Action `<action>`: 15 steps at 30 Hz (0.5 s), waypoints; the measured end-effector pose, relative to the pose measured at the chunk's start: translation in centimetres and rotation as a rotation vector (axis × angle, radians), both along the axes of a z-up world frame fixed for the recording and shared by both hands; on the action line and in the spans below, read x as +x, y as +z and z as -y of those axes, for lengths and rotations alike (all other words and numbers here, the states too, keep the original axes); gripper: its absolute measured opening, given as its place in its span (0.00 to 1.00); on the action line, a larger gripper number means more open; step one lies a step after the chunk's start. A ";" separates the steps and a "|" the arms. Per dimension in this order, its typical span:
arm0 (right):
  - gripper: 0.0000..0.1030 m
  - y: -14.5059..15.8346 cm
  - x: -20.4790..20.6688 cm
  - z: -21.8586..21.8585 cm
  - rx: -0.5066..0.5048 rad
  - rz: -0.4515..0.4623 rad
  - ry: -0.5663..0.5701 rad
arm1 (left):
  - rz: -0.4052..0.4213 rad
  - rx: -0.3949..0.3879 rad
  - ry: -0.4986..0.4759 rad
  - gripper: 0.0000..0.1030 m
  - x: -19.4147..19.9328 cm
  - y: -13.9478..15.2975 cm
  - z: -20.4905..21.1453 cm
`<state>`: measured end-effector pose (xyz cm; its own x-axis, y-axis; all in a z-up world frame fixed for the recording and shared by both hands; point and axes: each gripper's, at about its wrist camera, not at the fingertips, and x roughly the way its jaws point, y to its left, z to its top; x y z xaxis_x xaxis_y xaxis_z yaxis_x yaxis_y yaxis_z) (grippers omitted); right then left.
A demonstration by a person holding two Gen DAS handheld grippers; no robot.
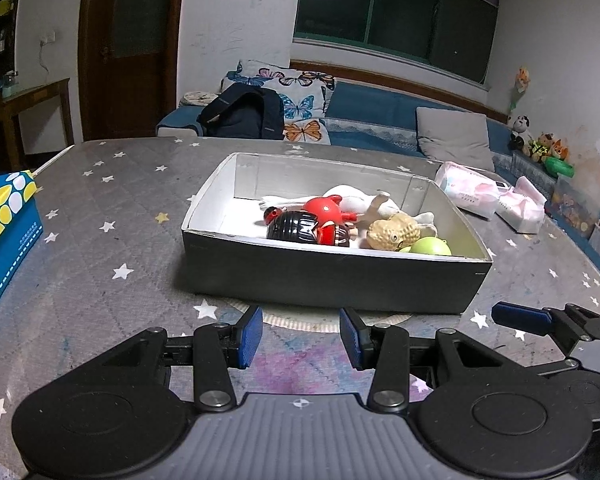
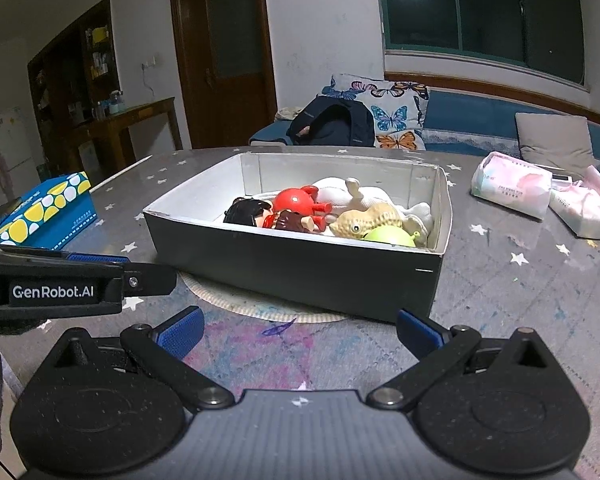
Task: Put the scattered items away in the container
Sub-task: 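Open the left gripper to release the doll and withdraw both tools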
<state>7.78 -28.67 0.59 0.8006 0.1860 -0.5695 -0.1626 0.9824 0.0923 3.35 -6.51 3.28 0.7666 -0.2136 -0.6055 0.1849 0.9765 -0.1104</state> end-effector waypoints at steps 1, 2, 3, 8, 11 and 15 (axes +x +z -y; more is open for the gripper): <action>1.00 -0.1 0.0 0.0 0.000 -0.002 0.000 | 0.000 0.005 0.002 0.44 0.0 0.0 0.0; 1.00 -0.1 0.1 0.0 0.001 -0.004 0.000 | 0.001 0.010 0.004 0.44 0.1 0.0 0.1; 1.00 -0.2 0.1 0.1 0.002 -0.007 -0.001 | 0.002 0.014 0.004 0.44 0.1 0.0 0.1; 1.00 -0.4 0.4 0.1 0.005 -0.015 0.001 | 0.003 0.037 0.010 0.44 0.4 -0.1 0.3; 1.00 -0.6 0.7 0.1 0.005 -0.020 0.002 | -0.002 0.050 0.013 0.44 0.7 -0.3 0.4; 1.00 -0.8 1.1 0.1 0.002 -0.029 0.003 | -0.010 0.056 0.015 0.44 1.2 -0.5 0.4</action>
<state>8.92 -28.79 -0.23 0.7831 0.1901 -0.5921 -0.1632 0.9816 0.0993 4.51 -6.87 2.74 0.7634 -0.1678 -0.6238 0.1694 0.9839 -0.0574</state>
